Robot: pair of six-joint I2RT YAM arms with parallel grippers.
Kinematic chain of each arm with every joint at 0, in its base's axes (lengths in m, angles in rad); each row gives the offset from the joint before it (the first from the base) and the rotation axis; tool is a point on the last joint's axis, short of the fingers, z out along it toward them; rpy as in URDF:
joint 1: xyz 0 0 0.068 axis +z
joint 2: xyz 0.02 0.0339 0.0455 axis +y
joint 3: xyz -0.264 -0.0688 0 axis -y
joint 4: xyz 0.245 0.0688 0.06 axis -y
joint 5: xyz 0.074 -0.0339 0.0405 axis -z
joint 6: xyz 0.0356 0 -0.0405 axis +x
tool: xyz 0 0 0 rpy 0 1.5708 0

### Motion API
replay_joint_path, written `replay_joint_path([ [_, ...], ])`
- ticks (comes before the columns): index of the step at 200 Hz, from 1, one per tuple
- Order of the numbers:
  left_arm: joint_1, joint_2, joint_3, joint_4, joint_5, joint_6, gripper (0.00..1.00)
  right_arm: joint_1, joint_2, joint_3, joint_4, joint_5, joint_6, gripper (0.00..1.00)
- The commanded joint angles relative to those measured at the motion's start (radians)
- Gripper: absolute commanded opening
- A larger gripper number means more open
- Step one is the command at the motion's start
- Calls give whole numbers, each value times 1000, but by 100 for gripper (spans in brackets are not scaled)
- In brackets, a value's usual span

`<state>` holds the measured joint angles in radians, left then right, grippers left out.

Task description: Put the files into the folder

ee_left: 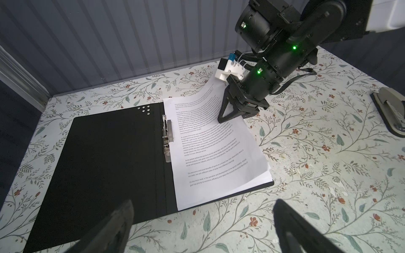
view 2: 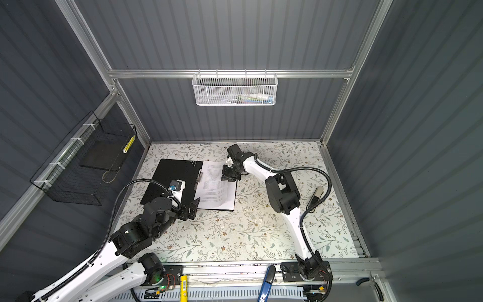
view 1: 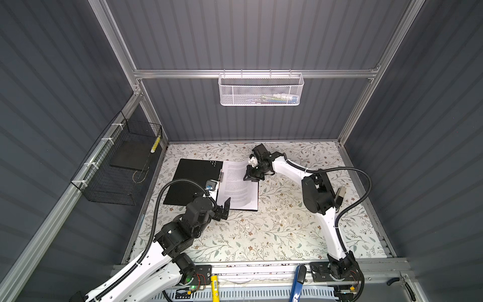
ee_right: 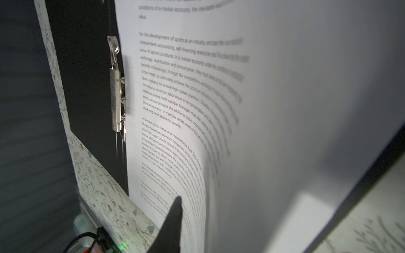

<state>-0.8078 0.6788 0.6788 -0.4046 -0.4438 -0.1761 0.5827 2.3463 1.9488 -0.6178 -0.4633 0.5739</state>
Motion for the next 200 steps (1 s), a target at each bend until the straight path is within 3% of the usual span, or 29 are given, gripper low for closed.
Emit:
replay_joint_path([
  [1, 7, 6, 25, -12, 19, 0, 100, 3, 9, 19, -30, 20, 2, 39],
  [65, 35, 69, 52, -37, 76, -10, 100, -18, -121, -112, -11, 155, 7, 72],
  [97, 149, 204, 79, -19, 211, -97, 100, -58, -281, -304, 85, 222, 15, 83],
  [106, 200, 278, 102, -14, 258, -137, 100, -70, -348, -365, 114, 231, 18, 99],
  [130, 385, 527, 215, -9, 447, -205, 98, -82, -580, -592, 219, 285, 22, 99],
  [146, 483, 661, 274, 26, 512, -235, 98, -108, -685, -737, 303, 245, 39, 99],
  [173, 576, 861, 397, 48, 517, -224, 100, -150, -798, -915, 349, 167, 63, 99],
  [200, 664, 1028, 482, 119, 680, -234, 100, -152, -909, -1084, 408, 138, 74, 99],
])
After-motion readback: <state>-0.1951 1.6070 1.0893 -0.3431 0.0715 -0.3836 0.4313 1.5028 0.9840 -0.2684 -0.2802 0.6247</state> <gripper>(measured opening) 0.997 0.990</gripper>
